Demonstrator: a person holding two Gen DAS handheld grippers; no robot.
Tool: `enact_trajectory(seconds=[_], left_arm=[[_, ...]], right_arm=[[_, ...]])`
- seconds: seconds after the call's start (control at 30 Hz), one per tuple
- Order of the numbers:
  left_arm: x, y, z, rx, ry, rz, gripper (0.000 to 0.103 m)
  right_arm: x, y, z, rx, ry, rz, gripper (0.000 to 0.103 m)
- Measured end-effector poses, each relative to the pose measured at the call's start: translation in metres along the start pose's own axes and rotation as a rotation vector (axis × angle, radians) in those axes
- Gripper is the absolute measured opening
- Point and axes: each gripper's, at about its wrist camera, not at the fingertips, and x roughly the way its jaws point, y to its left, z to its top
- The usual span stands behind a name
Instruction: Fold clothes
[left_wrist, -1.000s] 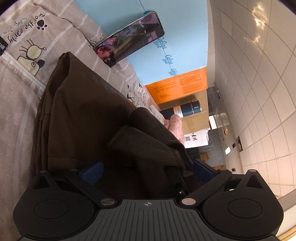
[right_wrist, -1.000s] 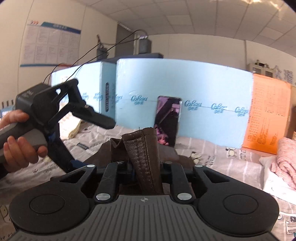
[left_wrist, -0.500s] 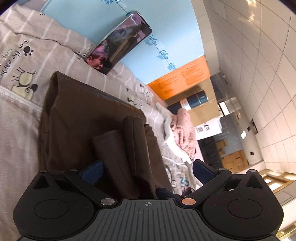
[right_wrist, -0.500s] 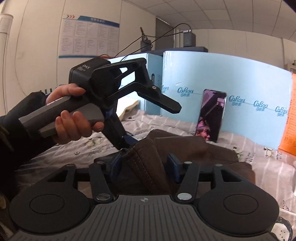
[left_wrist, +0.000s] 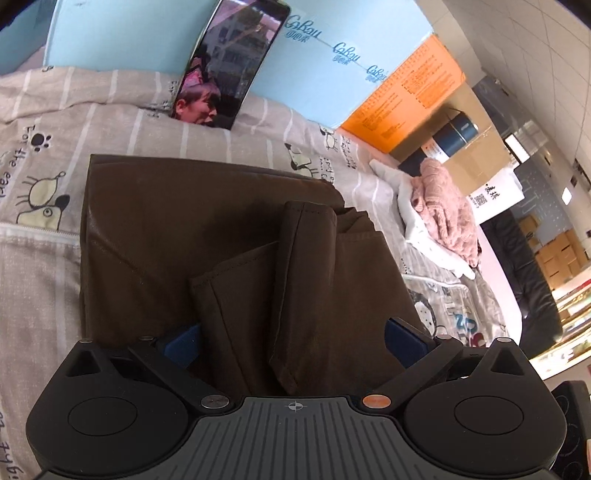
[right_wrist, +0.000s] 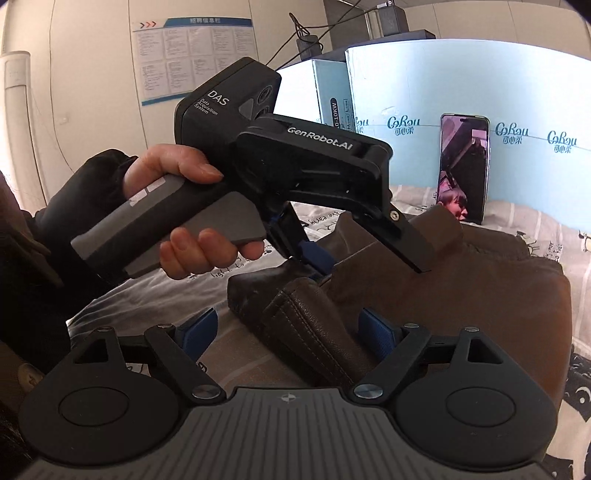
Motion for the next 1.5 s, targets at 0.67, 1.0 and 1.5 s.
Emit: enact_trajectory(seconds=[0.67, 1.0, 1.5], left_arm=[[-0.022, -0.012, -0.028, 0.459, -0.32, 0.289, 0.067], [-0.015, -0.004, -0.036, 0.522, -0.299, 0.374, 0.091], [-0.056, 0.069, -0.023, -0.013, -0.345, 0.178, 0.097]], right_arm=[[-0.027, -0.041, -0.004, 0.222, -0.157, -0.026, 0.085], [-0.018, -0.053, -0.007, 0.275, -0.109, -0.047, 0.087], [-0.051, -0.095, -0.009, 0.504, -0.288, -0.337, 0.087]])
